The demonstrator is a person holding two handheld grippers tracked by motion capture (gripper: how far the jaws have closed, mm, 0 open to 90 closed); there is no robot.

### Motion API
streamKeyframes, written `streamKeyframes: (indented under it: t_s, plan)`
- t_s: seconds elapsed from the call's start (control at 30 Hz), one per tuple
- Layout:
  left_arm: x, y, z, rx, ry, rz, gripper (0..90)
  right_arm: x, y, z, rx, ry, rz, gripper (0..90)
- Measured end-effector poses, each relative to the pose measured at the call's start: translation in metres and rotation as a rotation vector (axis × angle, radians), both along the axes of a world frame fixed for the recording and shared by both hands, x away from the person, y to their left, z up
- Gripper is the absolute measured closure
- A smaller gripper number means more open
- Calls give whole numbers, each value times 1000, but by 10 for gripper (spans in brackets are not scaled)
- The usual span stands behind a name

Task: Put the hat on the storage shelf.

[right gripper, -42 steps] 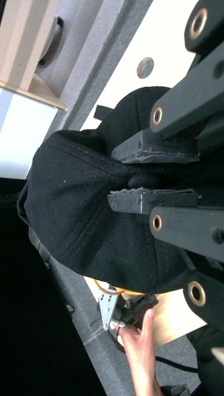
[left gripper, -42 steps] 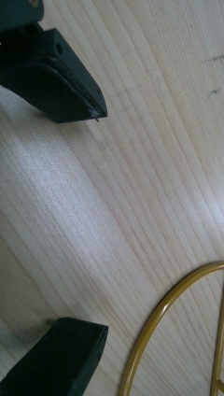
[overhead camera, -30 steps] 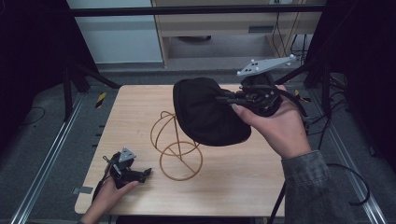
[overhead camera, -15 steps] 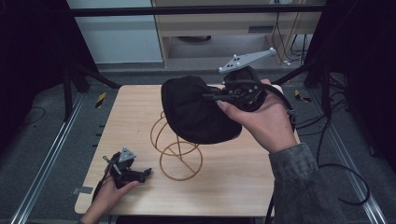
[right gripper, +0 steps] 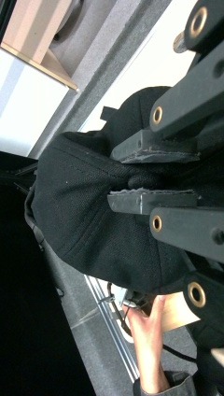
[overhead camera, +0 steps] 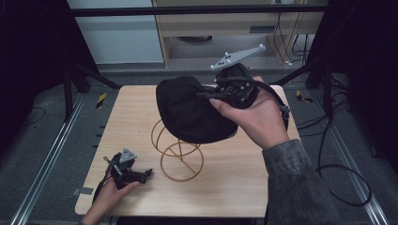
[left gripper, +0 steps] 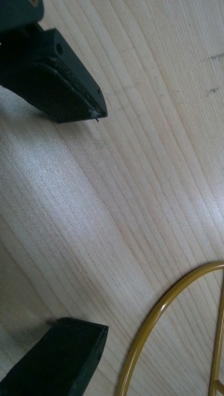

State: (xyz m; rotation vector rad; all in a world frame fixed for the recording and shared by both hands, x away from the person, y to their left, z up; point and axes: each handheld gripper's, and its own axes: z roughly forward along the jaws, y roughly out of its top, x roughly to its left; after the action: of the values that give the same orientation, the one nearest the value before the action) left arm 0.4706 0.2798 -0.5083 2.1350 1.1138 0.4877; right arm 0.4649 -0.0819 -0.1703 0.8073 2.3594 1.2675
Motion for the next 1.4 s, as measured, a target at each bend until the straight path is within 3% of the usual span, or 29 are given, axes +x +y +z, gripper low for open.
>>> streamKeyframes:
  t_s: [0.87, 1.4]
  plan:
    - [0, 0, 0, 0, -1, -1, 0, 7, 32, -2, -28, 10, 58, 773]
    - [1, 0, 0, 0, -1, -2, 0, 7, 40, -4, -32, 11, 85, 770]
